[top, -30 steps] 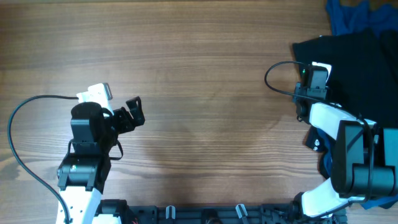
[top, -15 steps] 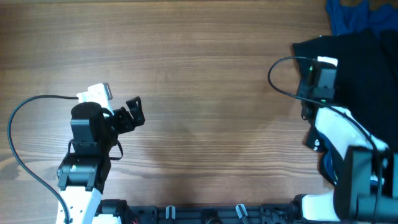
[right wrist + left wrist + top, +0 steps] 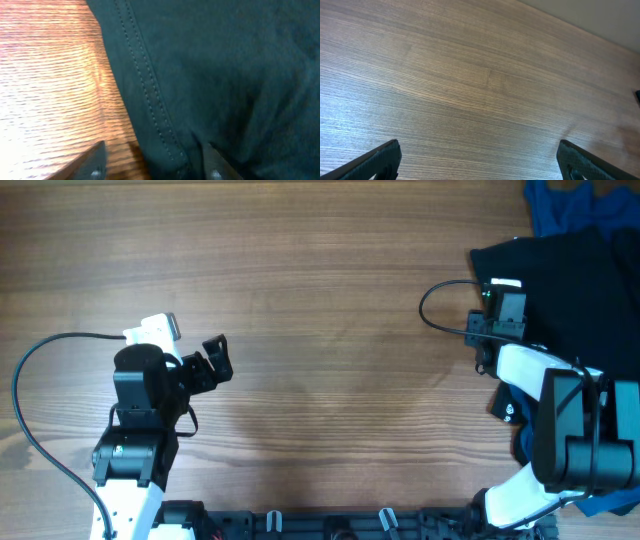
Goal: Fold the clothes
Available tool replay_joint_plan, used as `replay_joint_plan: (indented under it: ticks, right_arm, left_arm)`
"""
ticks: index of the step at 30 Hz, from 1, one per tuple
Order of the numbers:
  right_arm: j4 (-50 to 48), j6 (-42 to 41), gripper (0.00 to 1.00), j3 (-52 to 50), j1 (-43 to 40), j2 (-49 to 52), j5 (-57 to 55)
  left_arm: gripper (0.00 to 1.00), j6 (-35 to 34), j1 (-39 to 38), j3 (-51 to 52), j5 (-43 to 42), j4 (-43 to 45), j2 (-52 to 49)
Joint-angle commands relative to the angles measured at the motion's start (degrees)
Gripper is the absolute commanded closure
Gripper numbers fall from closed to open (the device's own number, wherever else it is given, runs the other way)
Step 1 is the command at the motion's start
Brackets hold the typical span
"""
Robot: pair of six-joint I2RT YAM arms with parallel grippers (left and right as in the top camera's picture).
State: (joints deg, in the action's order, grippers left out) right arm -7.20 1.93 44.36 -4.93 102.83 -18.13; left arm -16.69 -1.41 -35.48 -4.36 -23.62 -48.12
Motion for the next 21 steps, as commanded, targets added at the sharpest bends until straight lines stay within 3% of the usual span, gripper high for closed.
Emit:
replay_joint_plan:
  ticks: [1,5,8,10,16,19,21]
  right_arm:
    - [-1.7,0.4,0.50,0.0,-0.5,1.7,-2.3]
    - [-3.2,0.4,0.68,0.0,-0.5,1.6,-4.5]
    - [-2.6,0.4,0.89,0.0,-0.5,1.7,-4.5]
    - [-2.6,-0.4,0.96,0.0,-0.5,1.6,-4.5]
    - [1.9,-0.2,0.96,2.3,-0.5,-6.6,-4.3]
    - [13.2,6.0,0.96,9.0,0.2,-17.3,11.1]
    - [21.4,4.2,0.96,12.0,3.4,-22.4,22.2]
  left_arm:
    - [0.00,-0.5,0.3,-1.0,-0.7,0.2,-0.1]
    - [0.00,-0.5,0.3,-1.0,-0.7,0.2,-0.1]
    - [0.00,-0.5,0.3,-1.0,-0.7,0.2,-0.1]
    - [0.00,-0.5,0.3,-1.0,-0.7,0.2,-0.1]
    - [0.00,-0.5,0.4,-1.0,-0.7,0.2,-0.1]
    - [0.00,-0.5,0.4,-1.0,-0.7,0.2,-0.1]
    - [0.00,-0.5,0.4,-1.0,-0.7,0.4,-0.1]
